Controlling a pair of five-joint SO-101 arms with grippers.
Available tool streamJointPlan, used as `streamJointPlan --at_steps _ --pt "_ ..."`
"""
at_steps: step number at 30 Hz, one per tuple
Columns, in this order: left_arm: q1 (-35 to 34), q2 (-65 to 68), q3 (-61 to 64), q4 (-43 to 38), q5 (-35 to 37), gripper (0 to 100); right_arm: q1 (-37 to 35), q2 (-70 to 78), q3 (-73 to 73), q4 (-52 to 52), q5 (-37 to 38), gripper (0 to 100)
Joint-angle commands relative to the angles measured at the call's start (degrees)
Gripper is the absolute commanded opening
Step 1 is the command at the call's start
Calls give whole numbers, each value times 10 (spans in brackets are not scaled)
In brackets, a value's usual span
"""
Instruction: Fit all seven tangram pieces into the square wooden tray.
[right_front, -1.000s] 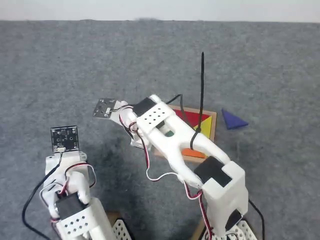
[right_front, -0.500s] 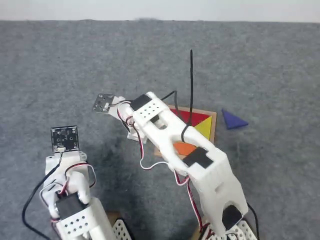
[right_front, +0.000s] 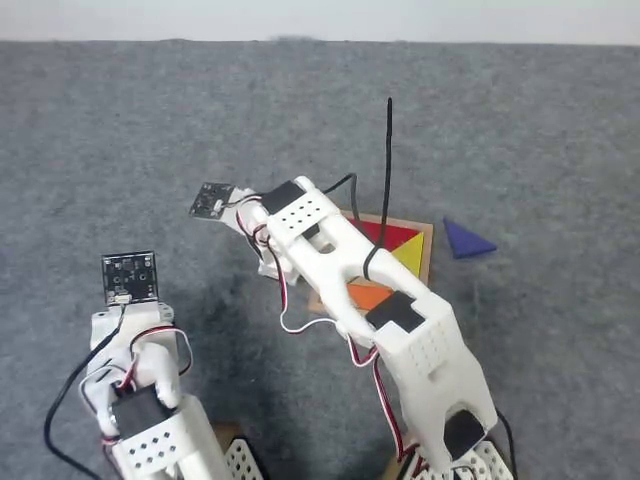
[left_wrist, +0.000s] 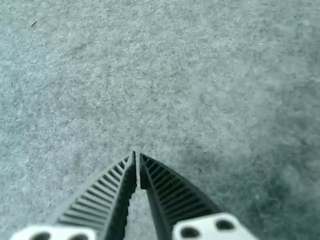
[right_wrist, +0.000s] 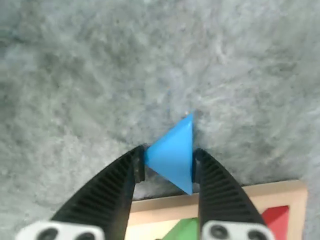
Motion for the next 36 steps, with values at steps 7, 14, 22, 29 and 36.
streamJointPlan --at_steps 7,14,22,29,36 --pt "3 -8 -5 4 -8 15 5 -5 -156 109 -198 112" --pt "3 -8 -5 4 -8 15 57 -6 -190 134 -313 114" --pt "3 -8 -5 4 -8 15 135 11 -186 126 -395 117" --pt "3 -8 -5 4 -8 15 123 74 -190 125 -512 117" --pt "3 -8 -5 4 -8 15 118 76 -207 137 -570 118"
